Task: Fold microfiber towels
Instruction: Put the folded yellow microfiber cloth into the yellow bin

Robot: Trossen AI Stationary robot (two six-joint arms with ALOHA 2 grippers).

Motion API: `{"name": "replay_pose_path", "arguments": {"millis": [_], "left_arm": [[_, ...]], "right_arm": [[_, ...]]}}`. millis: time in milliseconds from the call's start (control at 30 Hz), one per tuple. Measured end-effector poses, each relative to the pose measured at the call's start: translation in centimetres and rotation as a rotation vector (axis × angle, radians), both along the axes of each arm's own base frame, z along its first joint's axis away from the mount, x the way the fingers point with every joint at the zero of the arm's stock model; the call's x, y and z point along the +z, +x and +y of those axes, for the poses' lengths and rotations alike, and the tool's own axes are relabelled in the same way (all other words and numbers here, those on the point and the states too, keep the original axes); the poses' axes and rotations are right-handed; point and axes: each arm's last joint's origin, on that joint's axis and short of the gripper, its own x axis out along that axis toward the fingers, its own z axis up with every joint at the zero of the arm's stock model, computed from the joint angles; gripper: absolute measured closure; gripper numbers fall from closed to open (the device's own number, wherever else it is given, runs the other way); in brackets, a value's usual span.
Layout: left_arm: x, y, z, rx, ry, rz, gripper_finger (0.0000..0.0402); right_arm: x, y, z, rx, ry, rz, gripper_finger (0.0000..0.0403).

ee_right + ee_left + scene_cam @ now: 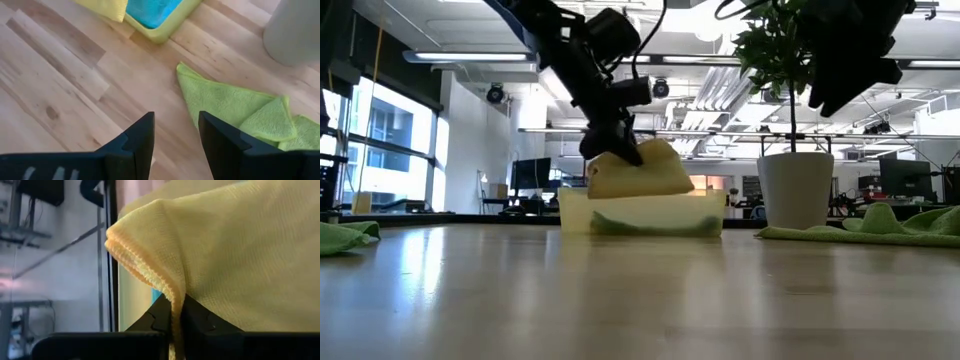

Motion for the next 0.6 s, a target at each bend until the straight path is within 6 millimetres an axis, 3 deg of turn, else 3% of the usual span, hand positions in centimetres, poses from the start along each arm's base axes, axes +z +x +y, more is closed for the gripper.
{"name": "replay_pose_path", "arguments": {"millis": [400, 600], "left_arm": [[-2.9, 0.7, 3.0, -0.131, 0.069, 0.047, 0.0385], [-4.2, 1.0, 3.5, -0.162, 0.071, 0.073, 0.0385]], "right_arm": [[0.0, 0.1, -0.1, -0.068, -0.003, -0.024, 0.0256], [0.0, 0.1, -0.1, -0.097, 0.011, -0.035, 0.0256]]}}
